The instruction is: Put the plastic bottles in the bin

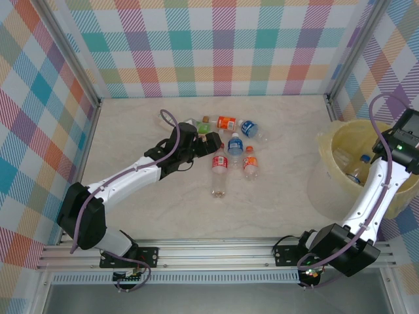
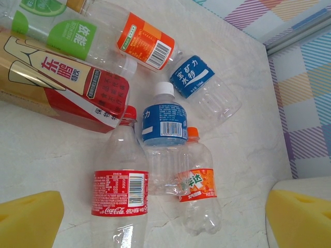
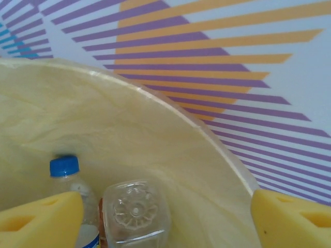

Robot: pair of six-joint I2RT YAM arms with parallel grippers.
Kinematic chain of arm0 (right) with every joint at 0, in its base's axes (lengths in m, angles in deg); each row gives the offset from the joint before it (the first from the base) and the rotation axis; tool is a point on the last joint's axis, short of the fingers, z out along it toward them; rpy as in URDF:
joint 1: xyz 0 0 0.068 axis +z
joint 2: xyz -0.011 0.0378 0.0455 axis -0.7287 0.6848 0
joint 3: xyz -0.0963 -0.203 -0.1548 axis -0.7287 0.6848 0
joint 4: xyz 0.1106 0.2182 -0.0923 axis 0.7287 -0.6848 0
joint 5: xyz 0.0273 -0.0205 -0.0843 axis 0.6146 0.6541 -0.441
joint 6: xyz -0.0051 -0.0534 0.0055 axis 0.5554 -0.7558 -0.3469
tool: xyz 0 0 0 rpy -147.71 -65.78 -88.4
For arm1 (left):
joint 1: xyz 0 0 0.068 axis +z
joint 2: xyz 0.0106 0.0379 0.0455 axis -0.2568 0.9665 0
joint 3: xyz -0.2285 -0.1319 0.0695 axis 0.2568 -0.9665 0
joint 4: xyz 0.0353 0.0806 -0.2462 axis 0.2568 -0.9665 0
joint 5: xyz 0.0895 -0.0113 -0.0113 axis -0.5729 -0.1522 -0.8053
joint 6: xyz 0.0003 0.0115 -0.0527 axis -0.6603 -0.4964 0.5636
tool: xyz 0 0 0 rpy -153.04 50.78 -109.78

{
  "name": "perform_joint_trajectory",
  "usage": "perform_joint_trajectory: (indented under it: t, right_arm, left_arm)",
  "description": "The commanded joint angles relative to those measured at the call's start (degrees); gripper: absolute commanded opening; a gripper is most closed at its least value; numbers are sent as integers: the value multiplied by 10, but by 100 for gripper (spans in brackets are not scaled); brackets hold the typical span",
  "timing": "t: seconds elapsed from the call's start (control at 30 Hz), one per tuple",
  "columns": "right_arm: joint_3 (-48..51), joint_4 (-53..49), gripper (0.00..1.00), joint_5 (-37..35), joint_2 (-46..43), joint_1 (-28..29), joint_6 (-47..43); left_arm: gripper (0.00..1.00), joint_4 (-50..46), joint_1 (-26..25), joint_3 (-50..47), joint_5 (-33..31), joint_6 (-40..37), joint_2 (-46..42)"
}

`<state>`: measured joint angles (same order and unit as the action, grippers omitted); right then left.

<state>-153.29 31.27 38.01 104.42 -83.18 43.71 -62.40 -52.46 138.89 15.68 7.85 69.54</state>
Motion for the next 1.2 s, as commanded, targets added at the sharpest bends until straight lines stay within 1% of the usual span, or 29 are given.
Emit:
perform_joint_trajectory:
  t: [0.0, 0.1, 0.2, 0.27, 0.3, 0.37, 0.47, 0.63, 0.7, 0.83, 0.9, 1.0, 1.1, 1.13, 1.17]
  right_arm:
    - [-4, 6, 87, -14, -26, -3, 23]
    - [-15, -1, 90, 15, -37, 2, 37]
    - [-34, -21, 95, 60, -42, 19, 60]
    - [-41, -31, 99, 117, -48, 38, 85]
    - [-41, -29, 100, 154, -55, 48, 95]
    - [-39, -22, 100, 204, -63, 74, 118]
    - [-46, -14, 100, 249, -64, 124, 146]
    - [-75, -14, 100, 248, -47, 214, 173]
    - [-82, -14, 100, 261, -41, 245, 184]
    - [-91, -7, 100, 371, -18, 326, 195]
    - [-88, 4, 100, 369, -5, 385, 201]
    - [-67, 26, 100, 320, 15, 476, 208]
    - [-40, 41, 100, 271, 42, 540, 223]
    - [-27, 48, 100, 263, 49, 553, 229]
    - [-9, 57, 100, 260, 58, 567, 234]
  left_arm:
    - [100, -1, 7, -7, 4, 5, 7]
    - [100, -3, 7, -8, 2, 6, 9]
    - [100, -8, 8, -12, -6, 12, 10]
    - [100, -26, 9, -8, -17, 19, 14]
    - [100, -31, 10, -8, -17, 21, 16]
    - [100, -37, 10, -9, -15, 24, 18]
    - [100, -43, 11, -12, -18, 24, 15]
    - [100, -62, 13, -18, -34, 24, 6]
    - [100, -64, 15, -22, -40, 27, 4]
    - [100, -69, 20, -27, -47, 45, 2]
    - [100, -76, 26, -28, -47, 66, 3]
    - [100, -77, 33, -37, -42, 92, 1]
    - [100, -79, 38, -45, -44, 103, -8]
    - [100, -79, 39, -47, -48, 104, -12]
    - [100, -99, 41, -49, -53, 105, -17]
